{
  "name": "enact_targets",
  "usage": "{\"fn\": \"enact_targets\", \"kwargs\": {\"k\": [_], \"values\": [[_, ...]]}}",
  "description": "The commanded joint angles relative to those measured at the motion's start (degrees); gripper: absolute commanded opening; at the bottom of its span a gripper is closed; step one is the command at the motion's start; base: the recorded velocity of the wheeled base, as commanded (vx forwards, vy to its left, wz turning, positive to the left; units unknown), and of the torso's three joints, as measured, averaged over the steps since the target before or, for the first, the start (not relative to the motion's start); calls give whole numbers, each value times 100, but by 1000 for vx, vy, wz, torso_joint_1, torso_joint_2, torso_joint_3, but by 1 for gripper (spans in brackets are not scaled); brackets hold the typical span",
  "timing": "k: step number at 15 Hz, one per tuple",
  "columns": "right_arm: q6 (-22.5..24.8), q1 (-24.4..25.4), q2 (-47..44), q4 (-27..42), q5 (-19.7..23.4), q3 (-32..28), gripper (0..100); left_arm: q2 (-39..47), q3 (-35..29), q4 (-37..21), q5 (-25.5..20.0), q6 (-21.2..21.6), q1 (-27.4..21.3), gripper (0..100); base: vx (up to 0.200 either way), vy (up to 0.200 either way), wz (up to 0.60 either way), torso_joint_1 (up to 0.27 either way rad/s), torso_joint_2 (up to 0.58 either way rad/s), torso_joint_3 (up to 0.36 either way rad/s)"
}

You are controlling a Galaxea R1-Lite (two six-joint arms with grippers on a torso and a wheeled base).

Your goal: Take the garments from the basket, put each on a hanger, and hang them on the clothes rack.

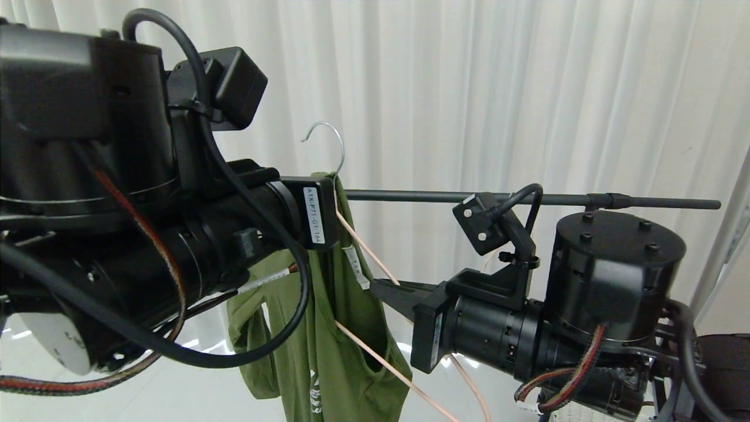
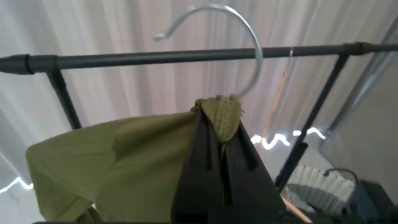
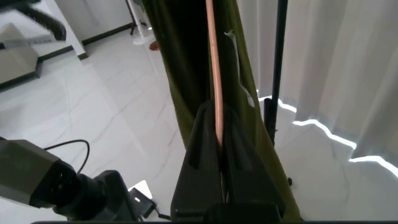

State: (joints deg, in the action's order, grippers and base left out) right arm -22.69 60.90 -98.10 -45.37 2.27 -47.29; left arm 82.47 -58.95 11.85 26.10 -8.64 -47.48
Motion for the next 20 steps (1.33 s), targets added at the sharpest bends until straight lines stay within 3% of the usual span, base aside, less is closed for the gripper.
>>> {"fn": "enact_targets", "kwargs": {"k": [1,4,7,11,18,19,20], "values": [[1,0,186,-24,2,18,0,-275,218,2,-140,12,-15,0,0,0,0,0,0,0],[19,0,397,-147,-7,44,0,-557,429,2,-167,47,-7,0,0,0,0,0,0,0],[54,0,590,-349,-42,238,0,-723,754,19,-167,451,-7,0,0,0,0,0,0,0],[133,-8,687,-894,2,448,0,-697,868,19,-167,495,-42,0,0,0,0,0,0,0],[221,0,722,-938,63,528,0,-723,991,46,-167,469,-165,0,0,0,0,0,0,0],[238,0,731,-938,72,519,0,-715,982,46,-167,469,-200,100,0,0,0,0,0,0],[238,-8,748,-1009,81,528,0,-697,965,81,-167,460,-218,100,0,0,0,0,0,0]]}}
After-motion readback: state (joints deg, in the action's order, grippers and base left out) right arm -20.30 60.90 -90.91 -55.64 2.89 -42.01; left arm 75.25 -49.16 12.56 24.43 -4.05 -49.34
